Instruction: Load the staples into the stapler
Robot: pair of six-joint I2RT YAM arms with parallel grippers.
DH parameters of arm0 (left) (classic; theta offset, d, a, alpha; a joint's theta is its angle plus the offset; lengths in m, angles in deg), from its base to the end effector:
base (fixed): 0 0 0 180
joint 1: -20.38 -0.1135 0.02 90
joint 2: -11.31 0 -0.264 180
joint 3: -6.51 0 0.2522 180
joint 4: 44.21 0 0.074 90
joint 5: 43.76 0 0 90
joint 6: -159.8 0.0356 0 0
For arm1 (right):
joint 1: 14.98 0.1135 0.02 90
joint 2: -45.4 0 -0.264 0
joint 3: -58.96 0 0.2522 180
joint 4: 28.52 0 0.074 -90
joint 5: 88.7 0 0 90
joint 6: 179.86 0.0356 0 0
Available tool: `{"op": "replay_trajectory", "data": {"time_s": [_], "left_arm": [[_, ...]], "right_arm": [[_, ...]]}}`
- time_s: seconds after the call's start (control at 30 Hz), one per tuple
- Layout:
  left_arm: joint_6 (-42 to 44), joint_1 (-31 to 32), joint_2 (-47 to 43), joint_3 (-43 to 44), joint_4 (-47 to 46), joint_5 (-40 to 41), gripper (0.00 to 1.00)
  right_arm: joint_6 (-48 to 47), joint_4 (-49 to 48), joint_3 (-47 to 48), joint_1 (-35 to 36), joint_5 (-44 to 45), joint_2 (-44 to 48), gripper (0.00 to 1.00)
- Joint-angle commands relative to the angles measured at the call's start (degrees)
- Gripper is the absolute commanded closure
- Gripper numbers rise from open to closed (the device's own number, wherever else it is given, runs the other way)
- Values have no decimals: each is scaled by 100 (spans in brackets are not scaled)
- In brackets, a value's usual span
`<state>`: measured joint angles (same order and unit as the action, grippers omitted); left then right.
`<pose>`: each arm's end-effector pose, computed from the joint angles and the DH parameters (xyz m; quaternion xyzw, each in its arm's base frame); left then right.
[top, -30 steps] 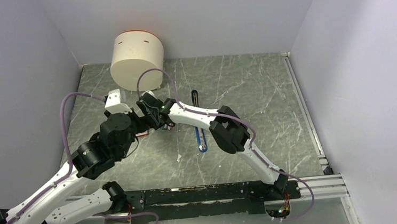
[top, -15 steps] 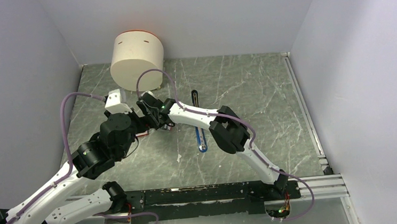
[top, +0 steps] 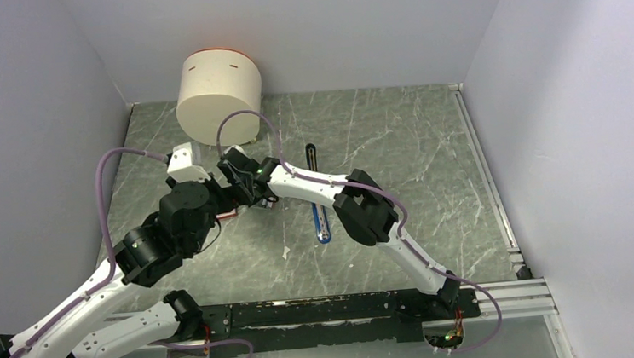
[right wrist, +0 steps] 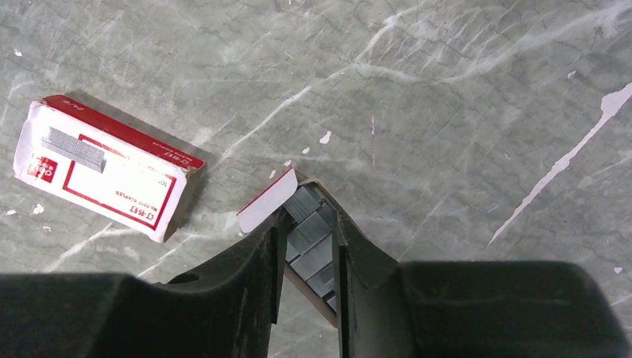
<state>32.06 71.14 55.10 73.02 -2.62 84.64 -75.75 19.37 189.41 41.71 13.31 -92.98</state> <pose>0.1174 -0.1088 0.3606 -0.1029 0.7849 -0.1917 0.5801 0.2963 0.4374 0.1640 -0.3165 0.8969 0.0878 0.2962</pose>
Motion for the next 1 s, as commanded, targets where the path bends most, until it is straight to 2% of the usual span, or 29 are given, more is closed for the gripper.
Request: {"op": "replay_trajectory", "data": {"time_s": [0.0,0.73,0.87,0.97], "left_arm": [[37,-36,-96,5,77,152,3],[174,-33,-263,222,181,432,3],[178,-39,-249,218,170,415,3],[162,-40,-238,226,183,415,3]], "right_arm": [[-30,106,97,15,68,-26,70],[64,182,-139,17,3,634,70],[153,333,-31,11,7,508,68],[297,429,5,17,76,418,62]]}}
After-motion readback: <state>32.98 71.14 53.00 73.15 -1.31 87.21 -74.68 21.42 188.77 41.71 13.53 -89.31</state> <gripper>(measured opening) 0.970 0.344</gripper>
